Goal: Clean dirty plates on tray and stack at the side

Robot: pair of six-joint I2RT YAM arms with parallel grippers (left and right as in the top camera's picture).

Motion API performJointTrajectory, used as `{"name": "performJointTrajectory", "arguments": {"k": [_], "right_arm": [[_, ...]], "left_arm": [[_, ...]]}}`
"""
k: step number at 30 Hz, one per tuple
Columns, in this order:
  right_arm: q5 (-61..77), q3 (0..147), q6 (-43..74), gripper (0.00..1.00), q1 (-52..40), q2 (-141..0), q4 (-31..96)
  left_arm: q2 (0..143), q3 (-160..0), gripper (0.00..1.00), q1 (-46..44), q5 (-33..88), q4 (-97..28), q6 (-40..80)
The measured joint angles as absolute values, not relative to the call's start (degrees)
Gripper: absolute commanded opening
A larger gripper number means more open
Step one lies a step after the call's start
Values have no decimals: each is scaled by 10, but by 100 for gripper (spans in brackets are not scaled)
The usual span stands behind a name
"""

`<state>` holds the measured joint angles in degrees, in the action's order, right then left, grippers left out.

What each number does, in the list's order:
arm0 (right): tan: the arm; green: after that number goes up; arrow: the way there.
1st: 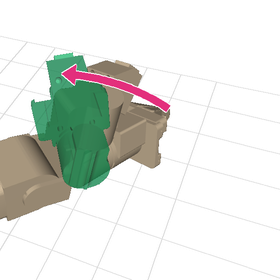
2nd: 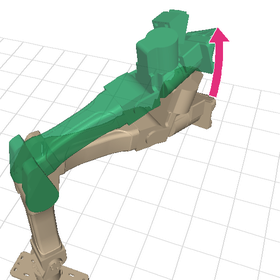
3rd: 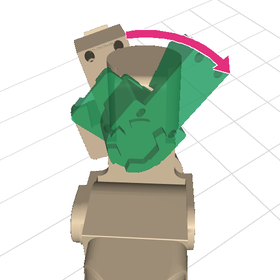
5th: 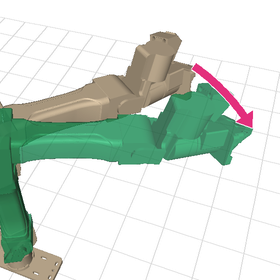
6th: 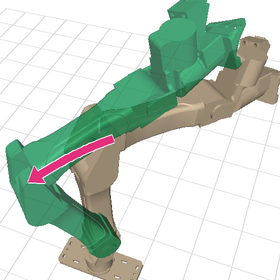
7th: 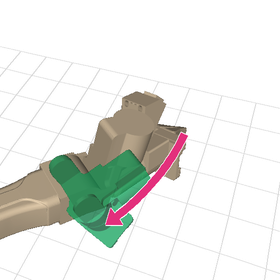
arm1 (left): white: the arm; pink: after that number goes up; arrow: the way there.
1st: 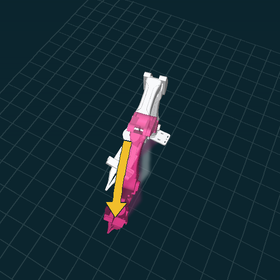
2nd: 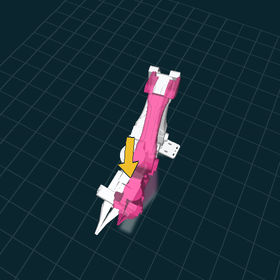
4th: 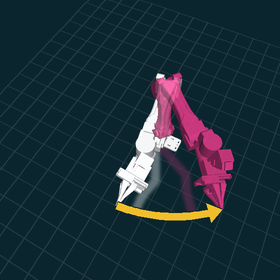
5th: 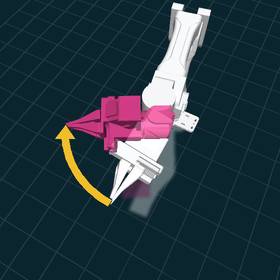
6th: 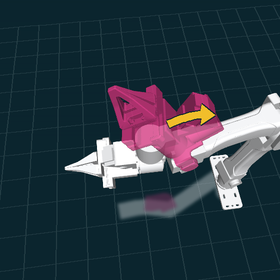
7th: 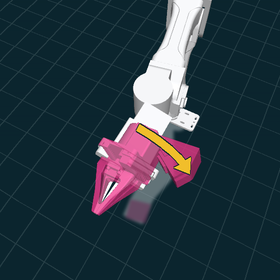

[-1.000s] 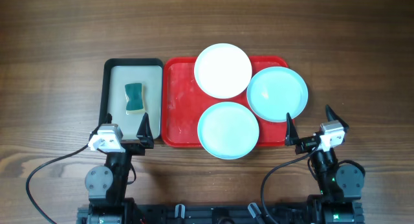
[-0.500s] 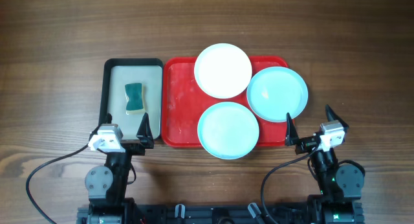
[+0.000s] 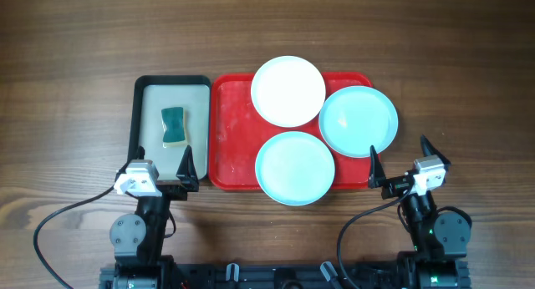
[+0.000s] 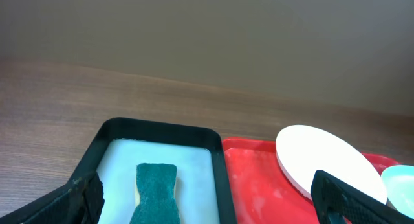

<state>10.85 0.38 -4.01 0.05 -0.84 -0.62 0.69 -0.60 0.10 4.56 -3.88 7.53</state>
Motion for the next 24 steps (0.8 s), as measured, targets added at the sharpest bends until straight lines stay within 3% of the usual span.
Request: {"name": "performJointTrajectory", "arguments": {"k": [16, 24], "right_arm": [[111, 4, -40, 100, 1, -8, -8], [186, 4, -37, 100, 1, -8, -33]], "left_arm": [[7, -6, 100, 1, 46, -39, 75], [7, -17, 100, 1, 75, -34, 106]]}}
